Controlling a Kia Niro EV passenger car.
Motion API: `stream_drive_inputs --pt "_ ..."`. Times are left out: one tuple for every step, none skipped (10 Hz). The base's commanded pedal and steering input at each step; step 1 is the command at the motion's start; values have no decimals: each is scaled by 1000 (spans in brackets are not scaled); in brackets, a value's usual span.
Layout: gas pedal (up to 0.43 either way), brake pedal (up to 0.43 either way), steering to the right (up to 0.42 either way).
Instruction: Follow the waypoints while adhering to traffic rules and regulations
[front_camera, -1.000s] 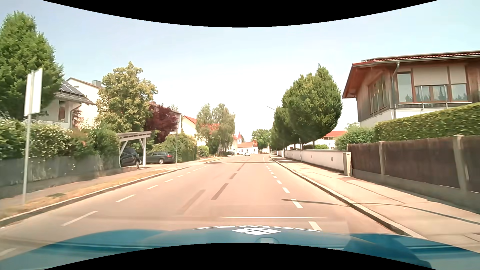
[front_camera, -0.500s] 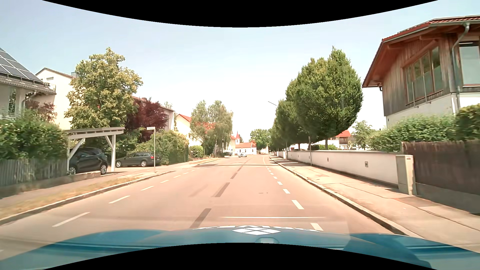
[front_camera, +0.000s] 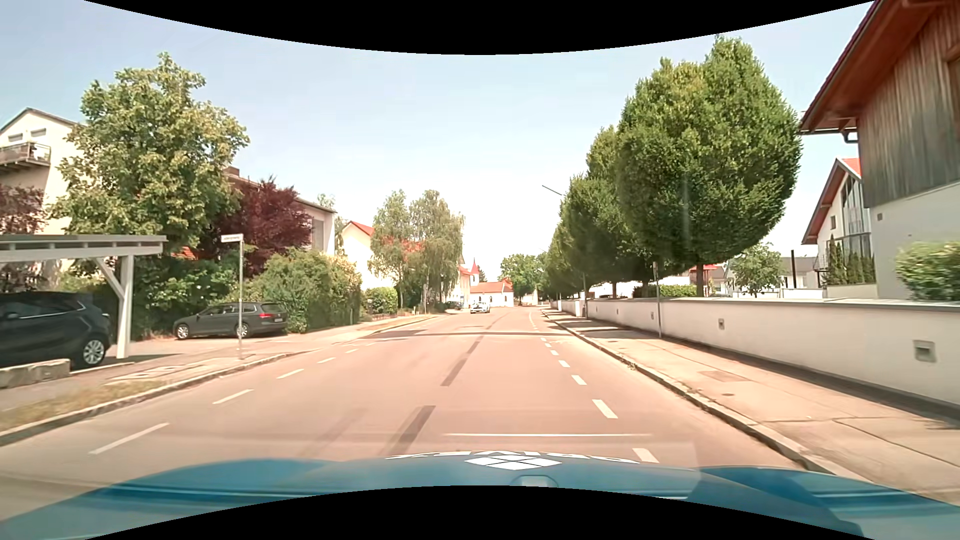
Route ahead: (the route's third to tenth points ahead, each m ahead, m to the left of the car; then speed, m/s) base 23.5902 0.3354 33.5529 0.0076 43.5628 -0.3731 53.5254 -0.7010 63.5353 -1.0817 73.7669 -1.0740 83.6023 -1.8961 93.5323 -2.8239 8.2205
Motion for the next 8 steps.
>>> stream_drive_inputs --pt "47 0 7" --pt "47 0 8" --pt "47 0 8" --pt "47 0 8" --pt "47 0 9" --pt "47 0 8" --pt "39 0 6" --pt "28 0 6"
